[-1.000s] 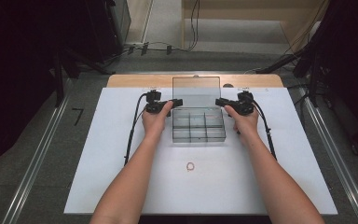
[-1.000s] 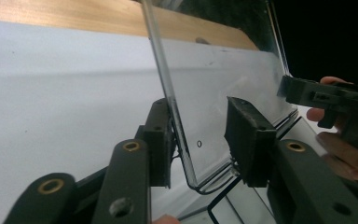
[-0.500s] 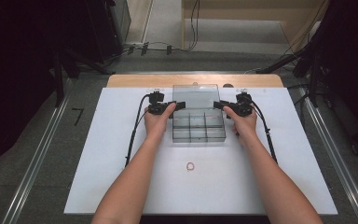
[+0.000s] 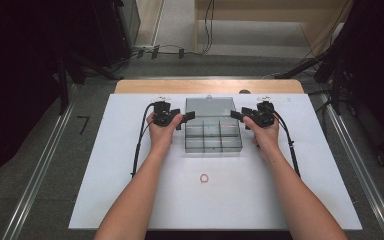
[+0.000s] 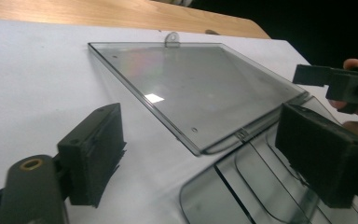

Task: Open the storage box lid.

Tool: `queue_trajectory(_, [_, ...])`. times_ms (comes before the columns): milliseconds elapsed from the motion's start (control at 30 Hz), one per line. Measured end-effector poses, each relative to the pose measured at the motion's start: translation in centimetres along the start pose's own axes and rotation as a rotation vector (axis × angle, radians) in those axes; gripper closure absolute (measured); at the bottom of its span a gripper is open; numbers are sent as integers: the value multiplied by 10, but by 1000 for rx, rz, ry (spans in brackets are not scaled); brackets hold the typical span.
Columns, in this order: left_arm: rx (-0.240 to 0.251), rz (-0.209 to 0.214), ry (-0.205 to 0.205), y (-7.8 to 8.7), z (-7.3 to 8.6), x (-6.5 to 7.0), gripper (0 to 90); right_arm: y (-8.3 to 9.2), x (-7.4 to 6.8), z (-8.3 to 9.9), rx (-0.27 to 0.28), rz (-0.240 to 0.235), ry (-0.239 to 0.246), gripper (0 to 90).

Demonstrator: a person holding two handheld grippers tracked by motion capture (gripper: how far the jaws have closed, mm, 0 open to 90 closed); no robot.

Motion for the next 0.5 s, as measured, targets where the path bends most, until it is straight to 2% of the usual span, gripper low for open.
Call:
queue_trajectory(100, [12,15,-35,7,2,6,78,6,-1,3,6,4,7,145])
queue_trajectory(200, [17,43,-66,14,4,13,27,13,-5,7,7,-4,35,84])
queue_trajectory(233, [17,48,-84,17,5,16,23,14,-7,8,7,-8,40,82])
queue_trajectory(333, [35,63,-106,24,7,25,17,21,-13,13,16,-30,54,47])
queue_trajectory(433, [34,61,-133,28,9,32,5,26,-20,16,24,-49,67,6])
queue_trajectory(500, [27,66,-153,31,13,38,1,29,-24,18,19,-43,90,0])
Point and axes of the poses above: each handheld gripper's, and its own axes: y roughly backward along the jaws, z roughly out of its underside, x roughly to its right, the point moved 4 cm from there along -y, roughly forward along the jaws, and after that the axes turned 8 degrees about -x, right-handed, at the moved point
